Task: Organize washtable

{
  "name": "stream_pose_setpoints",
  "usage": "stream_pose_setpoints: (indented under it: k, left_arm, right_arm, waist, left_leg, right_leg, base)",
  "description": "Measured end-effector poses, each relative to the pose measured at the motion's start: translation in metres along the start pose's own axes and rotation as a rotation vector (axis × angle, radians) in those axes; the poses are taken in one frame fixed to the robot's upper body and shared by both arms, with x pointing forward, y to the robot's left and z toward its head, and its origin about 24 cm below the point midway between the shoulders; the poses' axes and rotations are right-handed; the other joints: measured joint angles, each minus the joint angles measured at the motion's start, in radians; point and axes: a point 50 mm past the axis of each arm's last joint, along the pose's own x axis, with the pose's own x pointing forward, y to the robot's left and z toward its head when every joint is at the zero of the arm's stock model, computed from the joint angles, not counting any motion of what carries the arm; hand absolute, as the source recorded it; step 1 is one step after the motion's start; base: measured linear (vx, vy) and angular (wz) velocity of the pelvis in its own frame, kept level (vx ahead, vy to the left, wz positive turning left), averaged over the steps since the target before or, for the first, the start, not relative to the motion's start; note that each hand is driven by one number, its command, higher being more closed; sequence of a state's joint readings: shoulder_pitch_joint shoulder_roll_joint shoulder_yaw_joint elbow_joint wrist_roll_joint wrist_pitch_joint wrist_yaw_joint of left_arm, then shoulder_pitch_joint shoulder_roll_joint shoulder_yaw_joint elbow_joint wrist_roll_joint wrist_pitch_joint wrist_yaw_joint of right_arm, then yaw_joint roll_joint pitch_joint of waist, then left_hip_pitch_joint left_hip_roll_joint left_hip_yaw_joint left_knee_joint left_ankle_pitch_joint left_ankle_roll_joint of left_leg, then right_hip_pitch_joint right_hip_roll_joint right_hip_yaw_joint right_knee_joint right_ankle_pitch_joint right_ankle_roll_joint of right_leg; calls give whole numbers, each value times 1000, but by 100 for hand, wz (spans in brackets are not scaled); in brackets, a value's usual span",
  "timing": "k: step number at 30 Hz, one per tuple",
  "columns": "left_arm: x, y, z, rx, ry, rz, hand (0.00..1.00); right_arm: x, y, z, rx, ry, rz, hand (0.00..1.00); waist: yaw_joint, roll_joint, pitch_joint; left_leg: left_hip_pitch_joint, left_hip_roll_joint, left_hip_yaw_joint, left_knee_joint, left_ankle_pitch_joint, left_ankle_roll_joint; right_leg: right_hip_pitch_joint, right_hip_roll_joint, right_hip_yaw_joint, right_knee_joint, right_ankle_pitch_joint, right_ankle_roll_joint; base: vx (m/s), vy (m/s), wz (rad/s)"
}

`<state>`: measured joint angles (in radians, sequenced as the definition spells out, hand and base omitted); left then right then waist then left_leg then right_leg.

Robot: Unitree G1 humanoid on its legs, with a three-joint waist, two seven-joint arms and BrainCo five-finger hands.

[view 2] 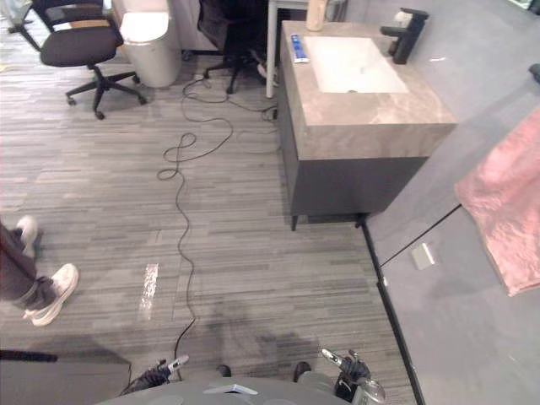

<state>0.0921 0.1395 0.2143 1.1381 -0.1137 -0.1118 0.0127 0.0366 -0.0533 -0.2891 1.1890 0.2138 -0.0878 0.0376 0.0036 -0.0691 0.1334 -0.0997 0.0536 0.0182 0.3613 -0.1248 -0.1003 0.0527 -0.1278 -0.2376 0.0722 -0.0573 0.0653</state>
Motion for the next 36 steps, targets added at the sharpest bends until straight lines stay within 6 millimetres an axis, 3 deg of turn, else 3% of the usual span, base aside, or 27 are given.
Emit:
stream_pose_setpoints:
  k: [2, 4, 5, 7, 9, 11, 13, 14, 16, 17, 18, 19, 20, 22, 23, 24, 26, 27, 28, 29, 30, 31, 32, 33, 34, 35, 36]
  left_arm:
    - [1, -4, 6, -27, -26, -5, 0]
    - [0, -5, 2, -70, -15, 4, 0]
    - [0, -5, 0, -80, -10, 9, 0]
    - [-3, -3, -10, -120, 20, 26, 0]
    - [-7, 1, -23, -171, 58, 61, 0]
    - [-10, 4, -33, -206, 81, 79, 0]
    - [-9, 7, -31, -207, 76, 89, 0]
    - [-9, 7, -30, -210, 75, 88, 0]
    - [-10, 7, -32, -212, 80, 87, 0]
    - [-10, 5, -33, -197, 83, 77, 0]
    - [-9, 5, -30, -165, 75, 66, 0]
    - [-9, 5, -30, -155, 74, 62, 0]
    - [-8, 2, -26, -121, 64, 43, 0]
    - [-2, -4, -7, -62, 18, 12, 0]
    - [0, -8, 0, -57, 3, -1, 0]
    - [3, -18, 11, -54, -28, -28, 0]
    - [6, -35, 31, -64, -79, -70, 0]
    - [6, -39, 37, -65, -106, -83, 0]
    - [6, -48, 40, -67, -117, -109, 0]
    - [5, -53, 38, -73, -112, -121, 0]
    - [3, -61, 34, -89, -102, -141, 0]
    - [3, -62, 31, -104, -92, -141, 0]
    - [1, -63, 25, -157, -73, -130, 0]
    - [1, -60, 24, -205, -76, -109, 0]
    - [1, -55, 22, -228, -69, -93, 0]
    - [2, -51, 21, -234, -70, -81, 0]
    - [2, -40, 20, -237, -77, -59, 0]
  right_arm:
    - [0, -4, 3, -6, -5, -13, 0]
    - [0, -9, 5, -13, -9, -40, 0]
    - [0, -11, 6, -11, -12, -45, 0]
    - [1, -13, 9, -10, -17, -52, 0]
    - [0, -16, 5, 4, -8, -68, 0]
    - [0, -16, 2, 6, 20, -77, 0]
    - [1, -12, 1, 10, 24, -67, 0]
    - [1, -11, 4, 11, 17, -65, 0]
    - [2, -9, 10, 21, -6, -57, 0]
    - [3, -8, 13, 17, -23, -50, 0]
    - [4, -5, 19, 11, -37, -36, 0]
    - [4, -3, 20, 11, -42, -32, 0]
    - [5, -2, 22, 9, -49, -26, 0]
    - [5, 1, 31, 11, -96, -19, 0]
    - [5, -2, 33, 13, -103, -25, 0]
    - [4, -7, 32, 22, -103, -41, 0]
    - [3, -16, 27, 57, -91, -72, 0]
    - [1, -19, 19, 86, -67, -86, 0]
    - [-1, -24, 8, 109, -41, -105, 0]
    - [-3, -27, 4, 123, -30, -115, 0]
    - [-2, -30, 7, 148, -37, -126, 0]
    - [-2, -31, 9, 159, -40, -129, 0]
    - [-2, -33, 10, 170, -47, -136, 0]
    - [-3, -33, 12, 158, -57, -133, 0]
    - [-3, -34, 13, 139, -65, -131, 0]
    - [-3, -32, 13, 138, -64, -127, 0]
    - [-1, -25, 15, 121, -67, -104, 0]
  waist:
    - [13, -1, 32]
    - [21, 26, 35]
    - [21, 32, 38]
    - [21, 36, 41]
    - [37, 45, 35]
    - [48, 33, 27]
    - [57, 10, 16]
    - [57, 4, 13]
    - [47, 15, 21]
    - [45, 17, 26]
    - [33, 25, 40]
    - [27, 26, 43]
    - [20, 29, 43]
    - [-5, 31, 56]
    - [-12, 36, 61]
    - [-25, 49, 67]
    - [-40, 67, 76]
    - [-54, 65, 76]
    - [-64, 64, 78]
    - [-65, 77, 76]
    - [-61, 105, 81]
    - [-60, 112, 86]
    - [-66, 133, 97]
    - [-59, 149, 104]
    - [-47, 146, 109]
    - [-41, 137, 114]
    - [-25, 108, 124]
  left_leg:
    - [-40, 5, -1, 121, -11, -11]
    - [-81, 36, 34, 112, -62, 32]
    - [-98, 44, 35, 99, -63, 34]
    - [-153, 66, 30, 35, -58, 31]
    - [-182, 95, 73, 7, -9, 2]
    - [-211, 61, 122, 71, -48, 38]
    - [-205, -18, 140, 122, -121, 99]
    - [-188, -34, 143, 125, -135, 111]
    - [-106, -81, 145, 107, -168, 142]
    - [-34, -107, 145, 74, -182, 163]
    - [44, -120, 128, 43, -195, 191]
    - [86, -122, 121, 23, -201, 196]
    - [157, -123, 104, -29, -202, 199]
    - [247, -115, 70, -115, -199, 195]
    - [271, -109, 58, -135, -198, 193]
    - [318, -96, 38, -185, -200, 194]
    - [398, -74, 0, -265, -198, 191]
    - [438, -70, -16, -303, -196, 188]
    - [477, -60, -37, -297, -199, 183]
    - [481, -45, -42, -270, -198, 183]
    - [460, -21, -28, -164, -178, 148]
    - [429, -12, -20, -67, -159, 117]
    - [344, 18, -9, 198, -75, 43]
    - [233, 54, -17, 495, 87, -57]
    - [125, 81, -7, 736, 90, -60]
    - [82, 91, 3, 816, 74, -37]
    - [6, 96, 36, 878, 17, 15]
  right_leg:
    - [35, -16, -13, 10, -37, -11]
    - [40, -16, -30, 6, -54, 10]
    - [38, -17, -29, 4, -58, 17]
    - [38, -30, -24, -13, -69, 33]
    - [46, -62, -15, -31, -91, 72]
    - [57, -105, 10, -28, -108, 96]
    - [-15, -186, 71, 252, -148, 113]
    - [-41, -204, 86, 332, -142, 110]
    - [-123, -249, 147, 596, -59, 14]
    - [-186, -263, 201, 774, 34, -16]
    - [-235, -229, 235, 947, 28, -7]
    - [-254, -204, 237, 1008, 11, -5]
    - [-306, -150, 219, 1063, -54, -14]
    - [-408, -64, 150, 980, -133, -25]
    - [-428, -46, 123, 920, -139, -26]
    - [-452, -25, 54, 751, -135, -27]
    - [-468, -11, -39, 456, -80, -23]
    - [-465, -1, -59, 255, -8, -18]
    - [-456, 20, -27, 243, 124, -70]
    - [-455, 31, -9, 266, 146, -107]
    - [-449, 52, -12, 336, 77, -125]
    - [-434, 56, -23, 355, 44, -126]
    - [-364, 90, -29, 351, -11, -131]
    - [-282, 124, -27, 326, -55, -141]
    - [-196, 149, -16, 309, -93, -151]
    - [-145, 157, -4, 289, -108, -154]
    - [-44, 157, 20, 237, -118, -153]
  base:
    - [-139, 61, 50]
    - [-59, 77, 31]
    - [36, 152, 18]
    - [94, 193, 8]
    - [235, 342, -11]
    - [330, 360, -3]
    - [442, 368, 14]
    - [443, 372, 23]
    - [385, 271, 20]
    - [448, 176, 21]
    - [451, 135, 19]
    - [454, 79, 18]
    - [469, 44, 27]
    - [271, -51, 45]
    - [-89, -138, 58]
    - [-115, -127, 72]
    - [-11, -88, 83]
    - [431, -114, 81]
    - [596, -148, 68]
    - [741, -207, 18]
    - [527, -178, -14]
    - [528, -189, -22]
    - [357, -169, -20]
    - [283, -147, -29]
    - [131, -95, -32]
    - [-3, -40, -43]
    - [-90, -14, -38]
